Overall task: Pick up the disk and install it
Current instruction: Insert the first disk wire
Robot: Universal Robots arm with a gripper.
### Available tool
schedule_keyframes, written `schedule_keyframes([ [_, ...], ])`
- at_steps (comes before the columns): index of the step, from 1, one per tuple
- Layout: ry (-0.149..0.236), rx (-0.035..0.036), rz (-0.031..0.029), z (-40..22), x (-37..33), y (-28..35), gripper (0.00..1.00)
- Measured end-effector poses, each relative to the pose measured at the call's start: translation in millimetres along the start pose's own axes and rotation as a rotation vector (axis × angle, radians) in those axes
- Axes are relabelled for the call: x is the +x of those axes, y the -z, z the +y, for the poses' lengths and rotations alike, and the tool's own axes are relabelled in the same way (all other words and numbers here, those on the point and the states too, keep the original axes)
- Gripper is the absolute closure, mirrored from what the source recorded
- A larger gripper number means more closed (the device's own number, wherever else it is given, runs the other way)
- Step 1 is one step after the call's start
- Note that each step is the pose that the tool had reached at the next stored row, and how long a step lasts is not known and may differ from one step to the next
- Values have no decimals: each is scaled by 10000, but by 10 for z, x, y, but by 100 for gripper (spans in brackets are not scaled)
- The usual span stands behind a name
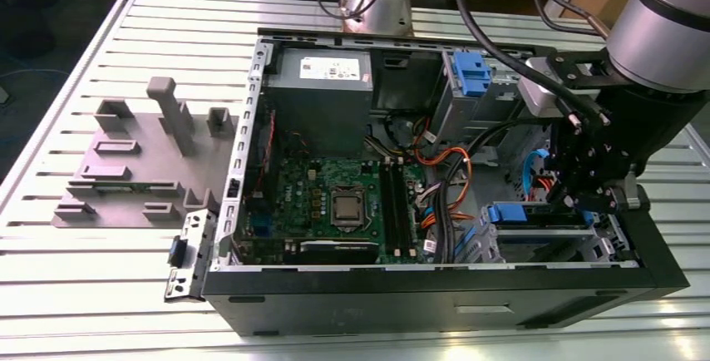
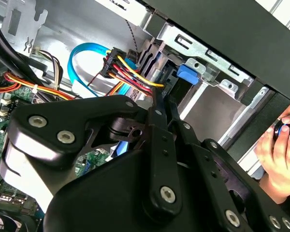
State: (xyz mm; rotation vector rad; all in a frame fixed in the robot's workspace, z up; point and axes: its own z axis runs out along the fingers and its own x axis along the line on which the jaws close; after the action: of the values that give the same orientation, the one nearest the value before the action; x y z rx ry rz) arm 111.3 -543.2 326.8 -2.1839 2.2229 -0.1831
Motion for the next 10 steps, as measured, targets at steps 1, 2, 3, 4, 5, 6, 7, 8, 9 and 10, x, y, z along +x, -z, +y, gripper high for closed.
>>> schedule_keyframes([
  [1,0,0,-1,0,0,-1,84],
  [2,0,0,-1,0,0,-1,84],
  [3,0,0,-1,0,0,-1,84],
  [4,0,0,-7,0,-1,-3,84],
  [5,-1,0,-12,1,-1,-6,82],
  [6,-1,0,-10,1,-1,-6,82],
  [7,0,0,-5,0,0,-3,76],
  [8,0,0,-2,0,0,1,76],
  [9,0,0,-3,0,0,2,76],
  [10,0,0,-4,0,0,3,76],
])
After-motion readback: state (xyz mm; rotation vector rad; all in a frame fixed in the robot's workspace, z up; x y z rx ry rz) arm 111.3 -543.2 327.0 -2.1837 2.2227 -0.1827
